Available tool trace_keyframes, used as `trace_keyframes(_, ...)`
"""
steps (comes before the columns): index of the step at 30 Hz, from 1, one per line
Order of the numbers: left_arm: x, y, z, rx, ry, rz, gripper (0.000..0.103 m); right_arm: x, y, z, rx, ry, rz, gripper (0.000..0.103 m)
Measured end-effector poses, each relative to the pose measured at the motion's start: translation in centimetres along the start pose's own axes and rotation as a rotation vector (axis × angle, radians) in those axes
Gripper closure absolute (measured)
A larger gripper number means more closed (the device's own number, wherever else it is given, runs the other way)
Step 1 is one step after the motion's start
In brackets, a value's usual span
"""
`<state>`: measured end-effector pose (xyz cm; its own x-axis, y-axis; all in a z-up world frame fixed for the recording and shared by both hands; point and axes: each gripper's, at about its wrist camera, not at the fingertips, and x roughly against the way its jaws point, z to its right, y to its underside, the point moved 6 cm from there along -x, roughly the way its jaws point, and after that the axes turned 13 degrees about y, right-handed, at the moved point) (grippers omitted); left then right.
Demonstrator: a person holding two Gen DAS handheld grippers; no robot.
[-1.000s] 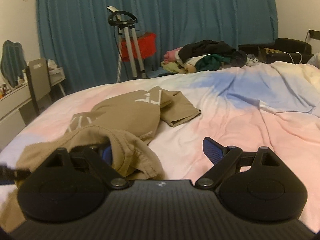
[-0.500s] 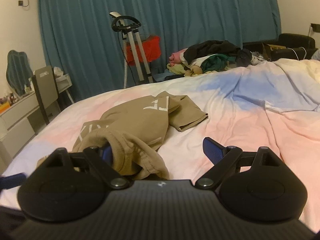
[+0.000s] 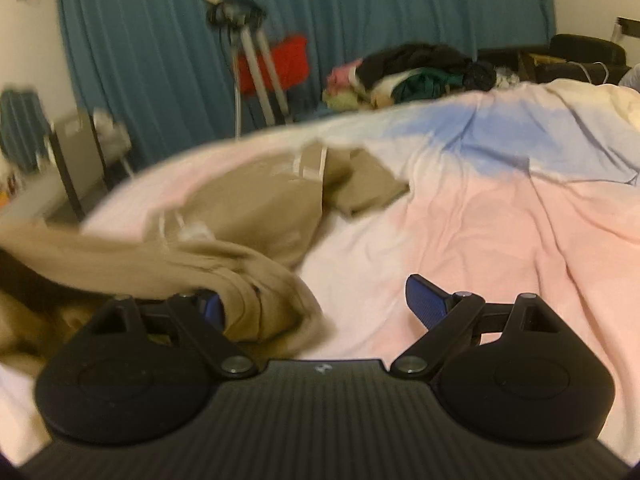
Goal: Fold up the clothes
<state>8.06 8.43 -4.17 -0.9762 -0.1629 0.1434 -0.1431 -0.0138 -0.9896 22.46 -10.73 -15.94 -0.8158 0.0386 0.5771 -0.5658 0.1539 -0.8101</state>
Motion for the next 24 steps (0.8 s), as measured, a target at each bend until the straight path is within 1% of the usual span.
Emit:
trace_keyframes(2, 1.0, -0.4, -0.5, -0.006, -0.049, 0.002, 0.007, 0.1, 0.1, 0.1, 0.001, 0.013, 0.002, 0.014)
trace_keyframes(3, 1.2, -0.5, -0.7, -0.003, -0.059, -0.003, 0.007, 0.2, 0.1, 0.2, 0.000, 0.020, 0.005, 0.014)
trace_keyframes(6, 1.6, -0.7, -1.1, 0.015, -0.063, -0.030, 0.007, 2.8, -2.1, 1.7, -0.089, 0.030, 0.156, 0.014)
trace_keyframes(9, 1.4, -0.7, -0.8, 0.002, -0.036, -0.061, 0.006, 6.1, -4.5, 3.2, -0.165, 0.004, 0.329, 0.013)
trace_keyframes(12, 0.8, 0.4, 0.4, -0.061, 0.016, -0.140, 0.005, 8.4, -5.7, 4.2, -0.198, -0.009, 0.427, 0.013)
trace_keyframes(13, 0.5, 0.9, 1.0, -0.091, 0.037, -0.173, 0.005, 8.8, -5.8, 4.4, -0.194, 0.004, 0.446, 0.013)
trace_keyframes(16, -0.5, 2.9, 2.1, -0.168, 0.037, -0.248, 0.004, 9.8, -6.2, 5.0, -0.183, 0.042, 0.500, 0.013)
trace_keyframes(19, -1.2, 4.8, 2.0, -0.185, 0.031, -0.355, 0.004, 9.1, -6.2, 5.5, -0.171, 0.117, 0.453, 0.013)
trace_keyframes(21, -1.2, 5.8, 1.4, -0.173, 0.027, -0.409, 0.003, 7.5, -5.7, 5.9, -0.156, 0.158, 0.386, 0.013)
trace_keyframes(23, -1.3, 6.2, 0.5, -0.160, 0.017, -0.428, 0.003, 6.0, -5.0, 6.0, -0.122, 0.198, 0.333, 0.013)
trace_keyframes(24, -1.3, 5.9, 0.0, -0.154, 0.006, -0.414, 0.002, 5.3, -4.5, 5.9, -0.099, 0.226, 0.308, 0.013)
